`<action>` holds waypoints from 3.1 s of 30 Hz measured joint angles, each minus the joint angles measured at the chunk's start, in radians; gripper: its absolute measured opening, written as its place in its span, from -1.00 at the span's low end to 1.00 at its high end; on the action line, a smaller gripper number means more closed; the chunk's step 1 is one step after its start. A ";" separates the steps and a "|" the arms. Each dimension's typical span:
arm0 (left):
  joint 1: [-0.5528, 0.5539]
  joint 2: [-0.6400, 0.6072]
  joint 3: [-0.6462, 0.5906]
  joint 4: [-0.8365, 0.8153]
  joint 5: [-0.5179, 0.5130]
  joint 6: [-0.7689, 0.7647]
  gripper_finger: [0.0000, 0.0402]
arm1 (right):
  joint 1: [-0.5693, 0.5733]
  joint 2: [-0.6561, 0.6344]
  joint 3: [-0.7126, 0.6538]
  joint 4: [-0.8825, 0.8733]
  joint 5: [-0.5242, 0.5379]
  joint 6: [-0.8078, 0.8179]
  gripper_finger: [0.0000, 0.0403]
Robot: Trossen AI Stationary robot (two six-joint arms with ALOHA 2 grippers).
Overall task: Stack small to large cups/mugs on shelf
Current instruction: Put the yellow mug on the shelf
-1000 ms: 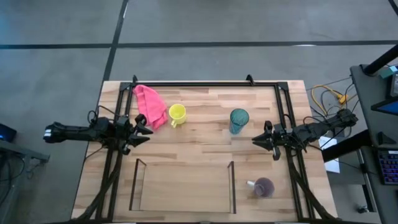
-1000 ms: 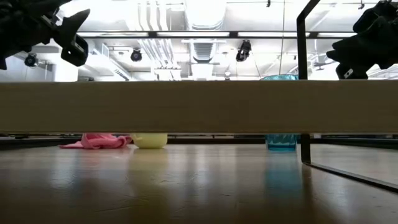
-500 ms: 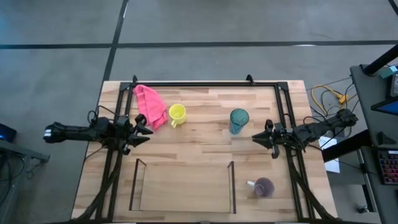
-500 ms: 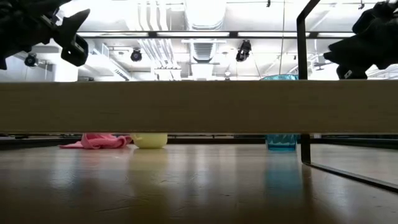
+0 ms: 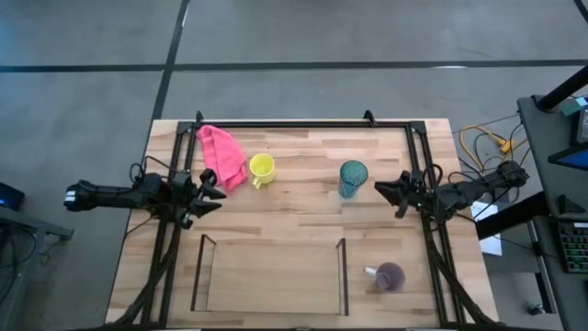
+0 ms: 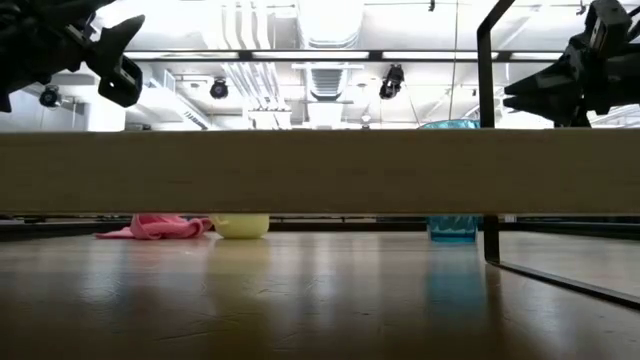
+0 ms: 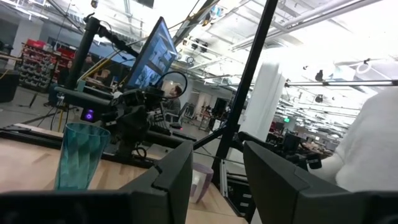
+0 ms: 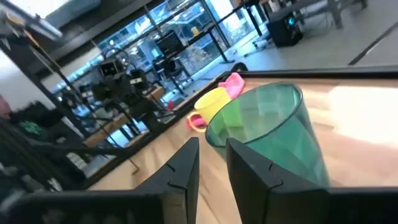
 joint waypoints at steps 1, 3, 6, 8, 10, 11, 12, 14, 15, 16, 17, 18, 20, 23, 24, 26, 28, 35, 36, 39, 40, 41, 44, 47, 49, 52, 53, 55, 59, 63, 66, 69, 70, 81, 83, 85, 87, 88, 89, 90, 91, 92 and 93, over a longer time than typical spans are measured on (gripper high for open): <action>0.000 0.000 0.000 0.001 -0.001 0.004 -0.35 | 0.000 -0.001 0.000 0.004 -0.001 0.029 -0.63; 0.000 0.000 0.000 0.025 -0.058 0.020 -0.35 | 0.000 0.000 0.000 0.019 -0.001 0.099 -0.63; 0.001 -0.002 0.000 0.055 -0.144 0.047 -0.35 | 0.000 0.000 0.000 0.019 -0.003 0.167 -0.63; 0.001 -0.001 0.000 0.072 -0.160 0.057 -0.35 | 0.000 0.000 0.000 0.020 -0.005 0.169 -0.63; 0.001 0.000 0.000 0.094 -0.162 0.056 -0.35 | 0.000 0.000 0.000 0.026 -0.005 0.169 -0.63; 0.001 0.000 0.000 0.109 -0.162 0.052 -0.35 | 0.000 0.000 0.000 0.029 -0.005 0.169 -0.63; 0.001 0.000 0.000 0.123 -0.161 0.051 -0.35 | 0.000 0.000 0.000 0.031 -0.005 0.169 -0.63; 0.001 -0.001 0.000 0.158 -0.157 0.051 -0.35 | 0.000 0.001 0.000 0.046 -0.005 0.169 -0.63; 0.001 -0.001 0.000 0.181 -0.156 0.051 -0.35 | 0.000 0.001 0.000 0.055 -0.006 0.170 -0.63; 0.001 -0.001 0.000 0.204 -0.156 0.054 -0.35 | 0.000 -0.001 0.000 0.061 -0.011 0.171 -0.63; 0.001 0.000 0.000 0.226 -0.156 0.057 -0.35 | 0.000 -0.002 0.000 0.070 -0.015 0.167 -0.63; 0.001 0.001 0.000 0.252 -0.156 0.058 -0.35 | 0.000 -0.001 0.000 0.084 -0.017 0.156 -0.63; 0.001 0.000 0.000 0.294 -0.154 0.049 -0.35 | 0.000 0.000 0.000 0.112 -0.020 0.145 -0.63; 0.000 -0.001 0.001 0.341 -0.153 0.002 -0.35 | 0.000 0.000 0.000 0.138 -0.028 0.146 -0.63; 0.000 -0.001 0.001 0.347 -0.153 0.002 -0.35 | 0.000 0.000 0.000 0.145 -0.027 0.153 -0.63; 0.000 -0.001 0.001 0.348 -0.156 0.006 -0.35 | 0.000 0.000 0.000 0.157 -0.027 0.164 -0.63; 0.000 0.001 0.001 0.347 -0.204 0.001 -0.35 | 0.000 0.000 0.000 0.159 -0.027 0.162 -0.63; 0.001 -0.001 0.001 0.349 -0.289 0.052 -0.35 | 0.000 0.000 0.000 0.174 -0.027 0.160 -0.63; 0.001 -0.001 0.002 0.348 -0.290 0.056 -0.35 | 0.000 0.000 0.000 0.175 -0.027 0.161 -0.63; 0.001 -0.001 0.002 0.349 -0.297 0.057 -0.35 | 0.000 0.005 0.000 0.175 -0.027 0.180 -0.62; 0.001 0.000 0.002 0.349 -0.299 0.047 -0.35 | 0.000 0.006 0.000 0.175 -0.028 0.184 -0.61; 0.001 -0.001 0.002 0.349 -0.299 0.038 -0.35 | 0.000 0.007 0.000 0.175 -0.027 0.189 -0.60; 0.001 0.000 0.002 0.352 -0.297 0.026 -0.35 | 0.000 0.007 0.000 0.176 -0.027 0.210 -0.53; 0.001 0.000 0.002 0.359 -0.296 0.026 -0.35 | 0.000 0.007 0.000 0.177 -0.027 0.223 -0.44; 0.001 0.000 0.002 0.362 -0.296 0.026 -0.35 | 0.000 0.007 0.000 0.177 -0.027 0.215 -0.37; 0.001 -0.001 0.002 0.368 -0.299 0.026 -0.35 | -0.001 0.007 0.000 0.177 -0.027 0.214 -0.26; 0.001 -0.001 0.002 0.367 -0.299 0.025 -0.35 | -0.002 0.007 0.000 0.177 -0.027 0.214 -0.23; 0.001 -0.001 0.002 0.368 -0.300 0.025 -0.35 | -0.002 0.007 0.000 0.177 -0.027 0.214 -0.18; 0.001 0.005 0.013 0.366 -0.309 -0.062 -0.35 | -0.002 0.006 0.000 0.190 -0.035 0.214 -0.14; 0.001 0.034 0.069 0.271 -0.312 -0.157 -0.35 | -0.002 0.006 0.000 0.292 -0.035 0.194 -0.13; 0.000 0.074 0.155 0.120 -0.332 -0.160 -0.35 | -0.002 0.006 0.002 0.378 -0.038 0.116 -0.13; 0.000 0.131 0.284 -0.113 -0.368 -0.160 -0.35 | -0.002 0.006 0.035 0.375 -0.038 0.045 -0.13; 0.000 0.157 0.335 -0.203 -0.372 -0.160 -0.35 | -0.002 0.006 0.049 0.369 -0.038 0.021 -0.13; 0.003 0.544 0.877 -0.909 -0.393 -0.152 -0.35 | -0.002 0.007 0.237 0.126 -0.033 -0.146 -0.13; 0.006 0.628 0.919 -0.941 -0.393 -0.150 -0.35 | -0.002 0.007 0.265 0.064 -0.027 -0.147 -0.13; 0.006 0.718 0.958 -0.953 -0.393 -0.150 -0.35 | -0.002 0.009 0.290 0.011 -0.026 -0.147 -0.13; 0.013 0.801 0.980 -0.948 -0.392 -0.152 -0.35 | -0.002 0.011 0.311 -0.027 -0.026 -0.147 -0.13; 0.018 0.842 0.983 -0.965 -0.390 -0.153 -0.35 | -0.002 0.014 0.320 -0.036 -0.026 -0.147 -0.13; 0.022 0.883 0.994 -0.972 -0.391 -0.158 -0.35 | -0.002 0.014 0.328 -0.054 -0.026 -0.147 -0.13; 0.026 0.918 1.010 -0.959 -0.391 -0.159 -0.35 | -0.002 0.014 0.334 -0.070 -0.026 -0.147 -0.13; 0.033 0.947 1.026 -0.953 -0.390 -0.159 -0.35 | -0.002 0.014 0.341 -0.081 -0.026 -0.147 -0.13; 0.040 0.977 1.035 -0.967 -0.391 -0.159 -0.35 | -0.002 0.016 0.348 -0.091 -0.026 -0.147 -0.13; 0.048 1.010 1.045 -0.979 -0.393 -0.159 -0.35 | -0.002 0.017 0.353 -0.097 -0.026 -0.147 -0.13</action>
